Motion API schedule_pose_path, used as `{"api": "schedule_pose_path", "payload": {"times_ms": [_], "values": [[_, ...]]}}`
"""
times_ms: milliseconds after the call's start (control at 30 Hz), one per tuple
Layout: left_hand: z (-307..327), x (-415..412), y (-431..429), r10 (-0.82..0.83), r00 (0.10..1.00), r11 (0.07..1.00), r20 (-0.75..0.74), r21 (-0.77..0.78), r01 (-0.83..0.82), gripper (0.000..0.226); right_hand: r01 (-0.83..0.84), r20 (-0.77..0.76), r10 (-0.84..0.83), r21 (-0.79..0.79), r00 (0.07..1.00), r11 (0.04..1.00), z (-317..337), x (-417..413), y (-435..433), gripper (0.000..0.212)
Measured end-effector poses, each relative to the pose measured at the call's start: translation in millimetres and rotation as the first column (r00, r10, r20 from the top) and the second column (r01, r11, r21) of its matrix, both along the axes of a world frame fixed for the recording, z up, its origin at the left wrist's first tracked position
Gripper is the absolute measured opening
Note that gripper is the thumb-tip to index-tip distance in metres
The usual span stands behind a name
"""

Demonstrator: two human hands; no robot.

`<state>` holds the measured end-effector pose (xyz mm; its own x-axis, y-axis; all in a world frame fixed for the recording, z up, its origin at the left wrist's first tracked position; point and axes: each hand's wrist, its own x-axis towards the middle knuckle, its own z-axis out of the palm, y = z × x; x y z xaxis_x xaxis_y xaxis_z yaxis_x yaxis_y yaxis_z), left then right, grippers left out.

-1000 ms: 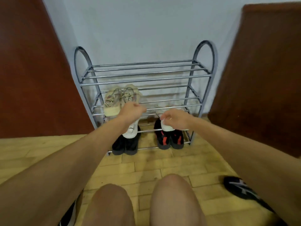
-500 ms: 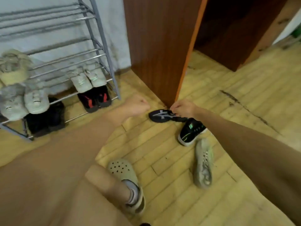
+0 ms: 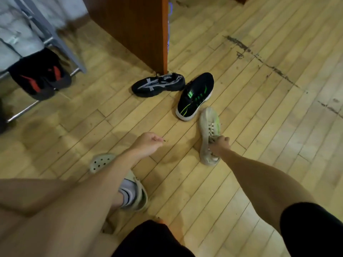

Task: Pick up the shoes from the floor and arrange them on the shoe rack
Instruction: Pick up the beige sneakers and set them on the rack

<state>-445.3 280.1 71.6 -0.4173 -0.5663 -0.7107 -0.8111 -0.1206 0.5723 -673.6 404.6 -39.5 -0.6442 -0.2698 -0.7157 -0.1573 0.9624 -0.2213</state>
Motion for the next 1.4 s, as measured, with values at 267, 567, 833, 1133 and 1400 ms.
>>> {"api": "schedule_pose_path", "payload": {"times_ms": [267,567,833,1133,1400], "values": [[-16,11,-17,0.115,0.993,0.993,0.002,-0.015,-0.115,0.027,0.315,0.064,-0.316,0.032,0.947,0.949,-25,11,-10,0.056],[-10,9,-11,0.163,0.986,0.986,-0.033,0.045,-0.161,0.022,0.475,0.535,-0.377,-0.051,0.756,0.879,23,37,-29,0.010],[54,49,-58,0.271,0.959,0.954,-0.082,-0.110,-0.279,0.023,0.509,0.547,-0.327,-0.220,0.771,0.832,85,71,-76,0.025],[180,149,-122,0.436,0.846,0.785,-0.307,-0.329,-0.524,0.013,0.206,0.455,0.063,-0.519,0.888,0.830,230,153,-177,0.029],[256,299,-116,0.566,0.707,0.555,-0.424,-0.439,-0.707,0.012,-0.189,0.248,0.497,-0.715,0.832,0.673,338,311,-258,0.036]]}}
